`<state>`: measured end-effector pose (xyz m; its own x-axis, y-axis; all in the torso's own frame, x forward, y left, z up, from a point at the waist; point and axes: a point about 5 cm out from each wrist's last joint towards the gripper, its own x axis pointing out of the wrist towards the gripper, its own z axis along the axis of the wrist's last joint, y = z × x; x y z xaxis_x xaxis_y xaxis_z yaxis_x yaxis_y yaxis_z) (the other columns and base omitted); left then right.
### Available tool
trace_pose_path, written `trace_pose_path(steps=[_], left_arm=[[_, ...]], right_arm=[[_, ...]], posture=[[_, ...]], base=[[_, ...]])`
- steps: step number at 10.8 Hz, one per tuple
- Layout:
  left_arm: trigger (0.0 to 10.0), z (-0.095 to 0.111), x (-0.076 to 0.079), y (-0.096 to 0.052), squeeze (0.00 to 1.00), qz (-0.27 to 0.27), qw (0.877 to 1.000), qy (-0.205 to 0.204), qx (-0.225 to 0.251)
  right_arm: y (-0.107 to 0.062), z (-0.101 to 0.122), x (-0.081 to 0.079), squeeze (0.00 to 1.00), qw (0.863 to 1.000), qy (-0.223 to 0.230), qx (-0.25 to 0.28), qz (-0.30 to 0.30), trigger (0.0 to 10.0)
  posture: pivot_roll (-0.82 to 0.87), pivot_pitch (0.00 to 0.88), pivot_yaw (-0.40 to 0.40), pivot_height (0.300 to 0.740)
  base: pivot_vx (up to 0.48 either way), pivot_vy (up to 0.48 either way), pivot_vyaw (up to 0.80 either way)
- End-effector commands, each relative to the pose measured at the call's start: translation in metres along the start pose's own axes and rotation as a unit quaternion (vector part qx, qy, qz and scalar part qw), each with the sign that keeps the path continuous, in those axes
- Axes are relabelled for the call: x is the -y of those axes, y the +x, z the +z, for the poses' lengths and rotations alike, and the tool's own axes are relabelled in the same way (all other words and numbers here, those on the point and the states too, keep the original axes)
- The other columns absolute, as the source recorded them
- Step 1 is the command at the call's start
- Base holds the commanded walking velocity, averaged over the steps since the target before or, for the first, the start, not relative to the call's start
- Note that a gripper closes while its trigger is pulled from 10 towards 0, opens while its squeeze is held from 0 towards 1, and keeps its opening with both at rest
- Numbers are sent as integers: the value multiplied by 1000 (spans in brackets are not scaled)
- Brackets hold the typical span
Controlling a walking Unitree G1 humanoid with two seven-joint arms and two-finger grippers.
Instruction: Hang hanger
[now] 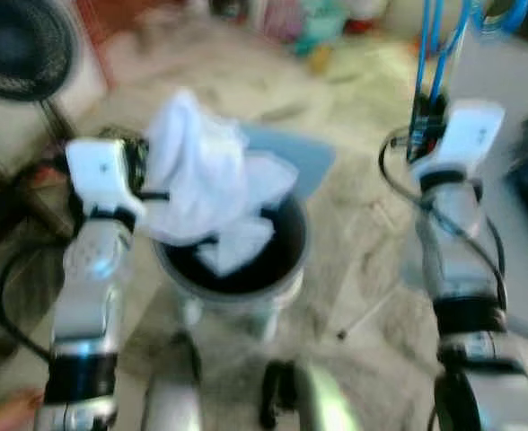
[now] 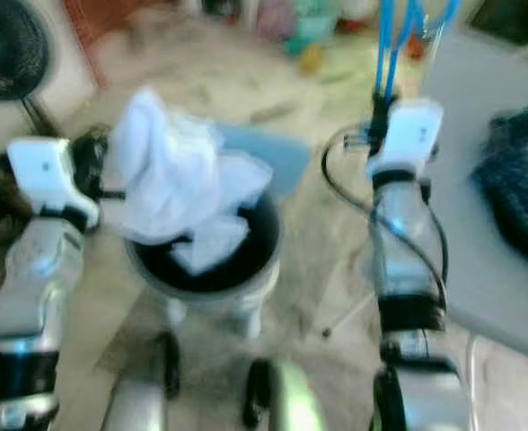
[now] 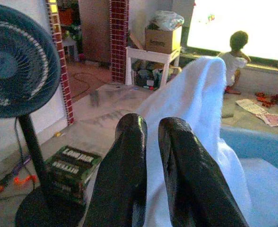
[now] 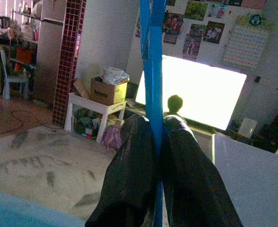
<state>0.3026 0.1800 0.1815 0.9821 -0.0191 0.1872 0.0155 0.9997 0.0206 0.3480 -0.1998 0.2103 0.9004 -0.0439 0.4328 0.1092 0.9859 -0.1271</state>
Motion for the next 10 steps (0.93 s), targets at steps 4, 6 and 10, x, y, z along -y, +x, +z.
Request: trace_pose_path(steps=[4, 6, 10], left_arm=[[10000, 6, 4, -4, 0, -42, 998, 32, 23], [10000, 0, 3, -2, 0, -61, 996, 62, 6], [10000, -32, -13, -15, 1000, -70, 995, 35, -55]], right_arm=[[-3, 0, 8, 0, 999, -39, 6, -23, 10000], [-8, -4, 2, 0, 999, -39, 0, -17, 10000], [-19, -5, 0, 0, 999, -52, 0, -11, 10000]], posture=[[117, 159, -110, 740], [116, 168, -108, 740], [105, 212, -96, 740]], base=[[0, 0, 0], [0, 0, 0], [0, 0, 0]])
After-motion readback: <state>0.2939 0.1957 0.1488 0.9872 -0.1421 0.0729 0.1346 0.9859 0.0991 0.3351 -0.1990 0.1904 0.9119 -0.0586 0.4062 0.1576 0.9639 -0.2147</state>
